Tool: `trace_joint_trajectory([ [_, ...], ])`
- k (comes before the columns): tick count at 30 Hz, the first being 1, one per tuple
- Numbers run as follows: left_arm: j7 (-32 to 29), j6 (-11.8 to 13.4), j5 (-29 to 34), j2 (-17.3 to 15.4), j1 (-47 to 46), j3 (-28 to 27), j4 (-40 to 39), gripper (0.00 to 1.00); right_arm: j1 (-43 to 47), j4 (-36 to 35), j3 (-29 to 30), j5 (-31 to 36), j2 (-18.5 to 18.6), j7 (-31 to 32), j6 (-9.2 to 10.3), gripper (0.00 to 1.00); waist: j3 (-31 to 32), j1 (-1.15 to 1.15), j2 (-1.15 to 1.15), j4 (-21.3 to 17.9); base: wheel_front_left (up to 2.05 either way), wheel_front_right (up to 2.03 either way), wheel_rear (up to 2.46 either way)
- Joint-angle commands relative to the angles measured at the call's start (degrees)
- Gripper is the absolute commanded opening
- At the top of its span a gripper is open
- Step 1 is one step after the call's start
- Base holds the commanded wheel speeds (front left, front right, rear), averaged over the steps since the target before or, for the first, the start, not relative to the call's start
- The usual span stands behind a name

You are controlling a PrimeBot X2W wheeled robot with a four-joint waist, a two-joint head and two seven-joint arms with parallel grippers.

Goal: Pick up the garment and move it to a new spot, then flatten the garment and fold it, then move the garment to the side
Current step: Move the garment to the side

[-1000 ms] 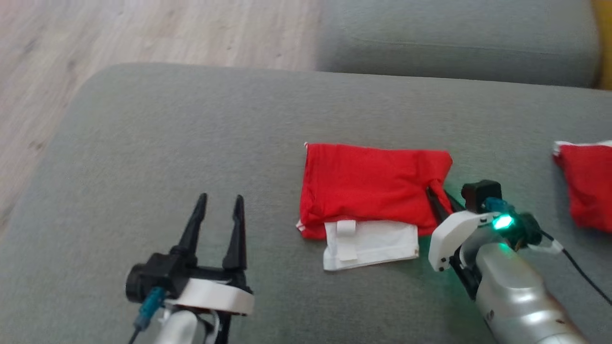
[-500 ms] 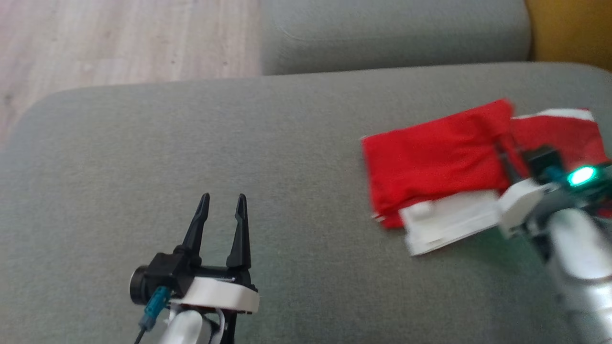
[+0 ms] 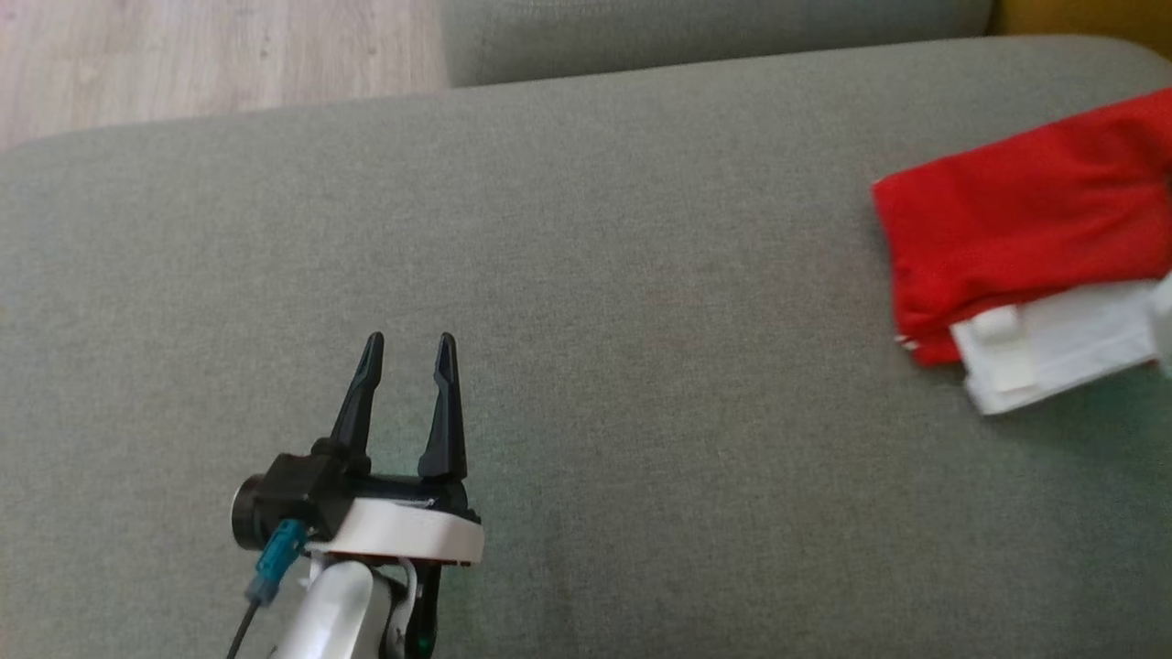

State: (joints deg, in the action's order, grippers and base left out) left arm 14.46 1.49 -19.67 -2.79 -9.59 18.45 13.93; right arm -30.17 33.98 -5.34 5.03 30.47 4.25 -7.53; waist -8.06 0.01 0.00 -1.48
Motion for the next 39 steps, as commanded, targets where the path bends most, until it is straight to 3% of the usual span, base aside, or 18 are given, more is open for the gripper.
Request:
trace_joint_trajectory([
  [1, 0.5, -0.2, 0.4, -0.1, -2.5, -2.0, -1.9, 1.0, -0.6, -1.3, 1.0, -0.2, 2.8, 0.3, 0.04, 0.0, -1.0, -0.01, 0.0, 0.1, 0.0, 0.0, 0.0],
  [11, 0.5, -1.0, 1.0, -0.1, -3.8, -2.7, -1.4, 1.0, -0.3, 2.4, 9.8, 3.4, 3.1, 1.4, 0.04, 0.0, -4.7, -0.01, 0.0, 1.7, 0.0, 0.0, 0.0],
  [12, 0.5, -1.0, 1.1, -0.1, -3.8, -2.9, -1.4, 1.0, -0.2, 2.4, 10.6, 3.9, 2.9, 1.2, 0.04, 0.33, -4.8, -0.01, 0.0, 1.7, 0.0, 0.0, 0.0],
  [13, 0.5, -1.1, 1.1, -0.1, -3.7, -3.1, -1.4, 1.0, -0.2, 2.5, 11.6, 4.3, 2.4, 1.0, 0.04, 1.0, -4.8, -0.01, 0.0, 1.7, 0.0, 0.0, 0.0],
  [27, 0.5, -1.1, 2.1, -0.1, -1.2, -4.3, -0.3, 1.0, 1.0, -4.0, 13.5, 8.3, -6.9, -1.1, 0.04, 1.0, 2.6, -0.01, 0.0, 1.4, 0.0, 0.0, 0.0],
  [39, 0.5, -0.1, 3.3, -0.1, 3.4, -10.2, -2.7, 1.0, 4.4, -17.4, 9.6, -2.4, -23.1, -4.3, 0.04, 1.0, 10.2, -0.01, 0.0, 3.2, 0.0, 0.0, 0.0],
])
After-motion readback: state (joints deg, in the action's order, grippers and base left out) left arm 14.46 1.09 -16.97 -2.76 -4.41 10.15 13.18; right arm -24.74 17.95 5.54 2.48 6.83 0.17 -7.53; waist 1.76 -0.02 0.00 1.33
